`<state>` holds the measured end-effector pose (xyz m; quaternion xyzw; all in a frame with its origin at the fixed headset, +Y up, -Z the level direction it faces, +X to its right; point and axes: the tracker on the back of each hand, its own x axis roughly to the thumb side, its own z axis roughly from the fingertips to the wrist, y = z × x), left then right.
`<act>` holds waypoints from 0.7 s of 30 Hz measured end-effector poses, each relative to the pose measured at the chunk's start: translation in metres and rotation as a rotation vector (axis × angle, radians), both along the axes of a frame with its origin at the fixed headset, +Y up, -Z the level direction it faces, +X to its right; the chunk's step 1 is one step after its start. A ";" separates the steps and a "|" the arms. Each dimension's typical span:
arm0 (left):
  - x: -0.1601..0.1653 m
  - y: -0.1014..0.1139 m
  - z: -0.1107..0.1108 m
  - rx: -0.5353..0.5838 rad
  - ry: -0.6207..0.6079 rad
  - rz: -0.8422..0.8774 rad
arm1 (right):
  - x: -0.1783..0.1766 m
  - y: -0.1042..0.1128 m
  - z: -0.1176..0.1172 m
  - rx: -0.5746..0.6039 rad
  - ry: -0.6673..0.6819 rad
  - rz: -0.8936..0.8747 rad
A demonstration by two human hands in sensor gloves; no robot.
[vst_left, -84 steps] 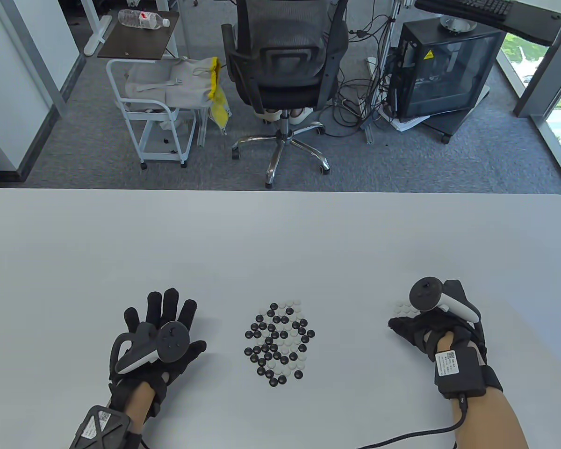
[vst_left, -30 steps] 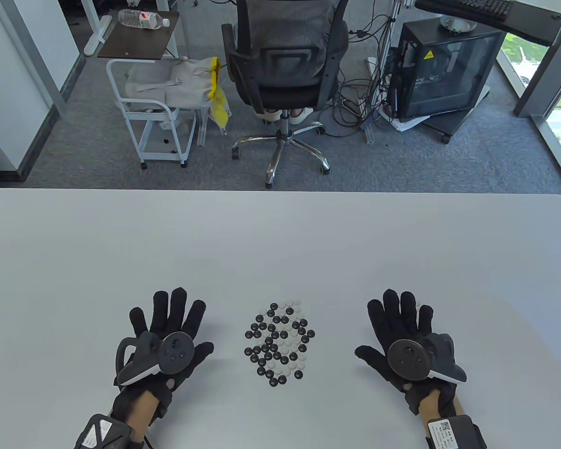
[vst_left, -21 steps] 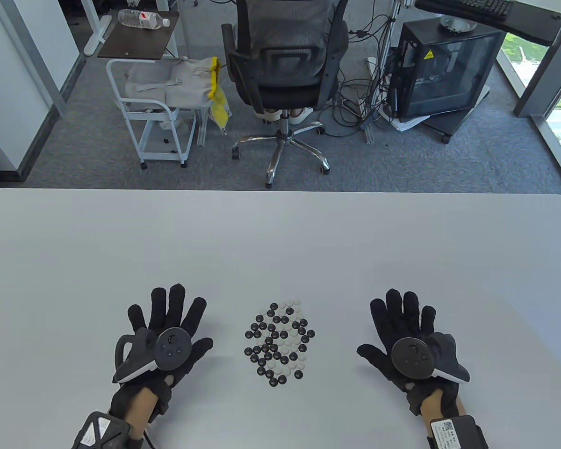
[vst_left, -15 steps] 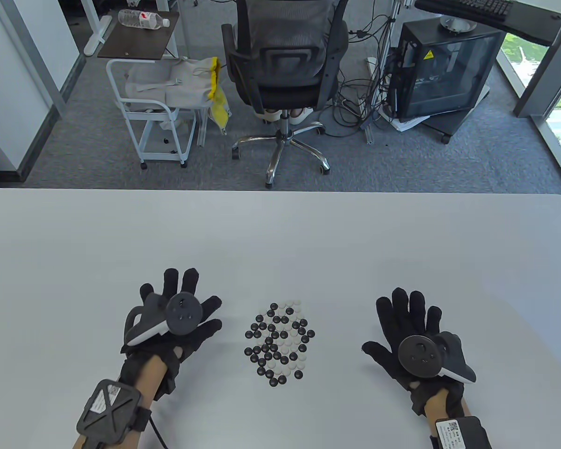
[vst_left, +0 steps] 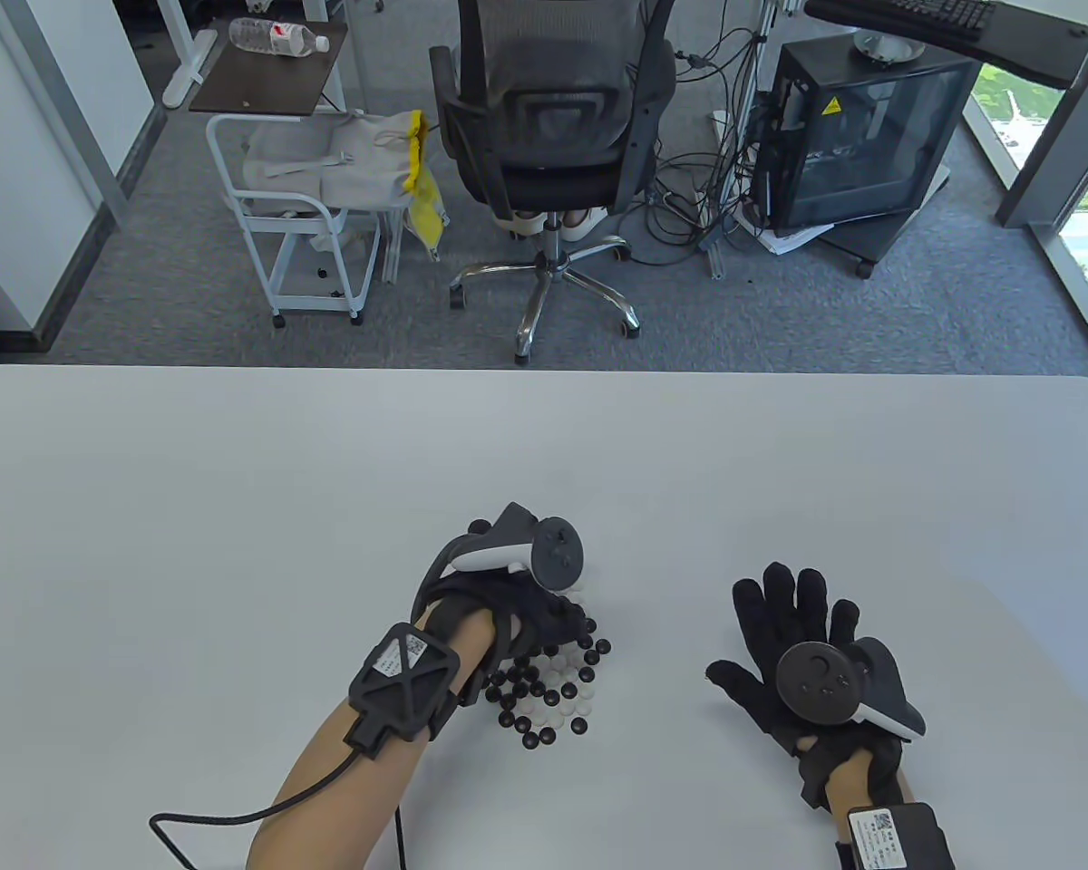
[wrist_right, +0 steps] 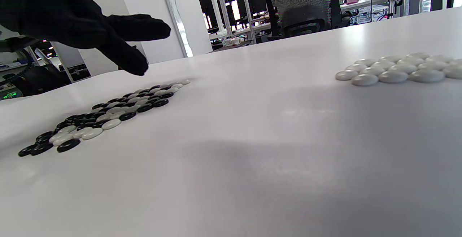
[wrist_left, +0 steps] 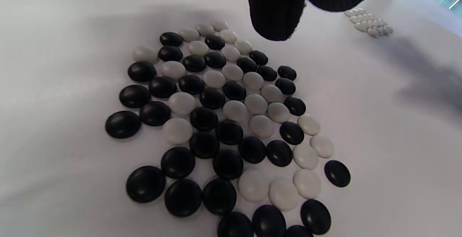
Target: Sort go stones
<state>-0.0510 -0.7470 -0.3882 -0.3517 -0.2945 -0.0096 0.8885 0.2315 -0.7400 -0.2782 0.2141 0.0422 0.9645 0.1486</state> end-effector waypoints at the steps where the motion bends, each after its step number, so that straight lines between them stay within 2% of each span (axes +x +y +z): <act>1: 0.003 -0.004 -0.001 0.000 -0.002 -0.013 | 0.000 0.000 0.000 -0.002 0.001 0.001; 8: 0.023 -0.028 -0.012 -0.060 -0.031 -0.055 | 0.000 -0.001 0.000 -0.020 0.002 -0.008; 12: 0.034 -0.031 -0.027 -0.070 0.005 -0.021 | 0.000 -0.001 0.000 -0.024 -0.001 -0.010; 17: 0.026 -0.034 -0.058 -0.066 0.215 0.008 | -0.002 -0.002 0.001 -0.042 0.003 -0.021; 21: -0.013 -0.032 -0.071 -0.077 0.346 -0.009 | -0.006 -0.001 0.001 -0.038 0.016 -0.025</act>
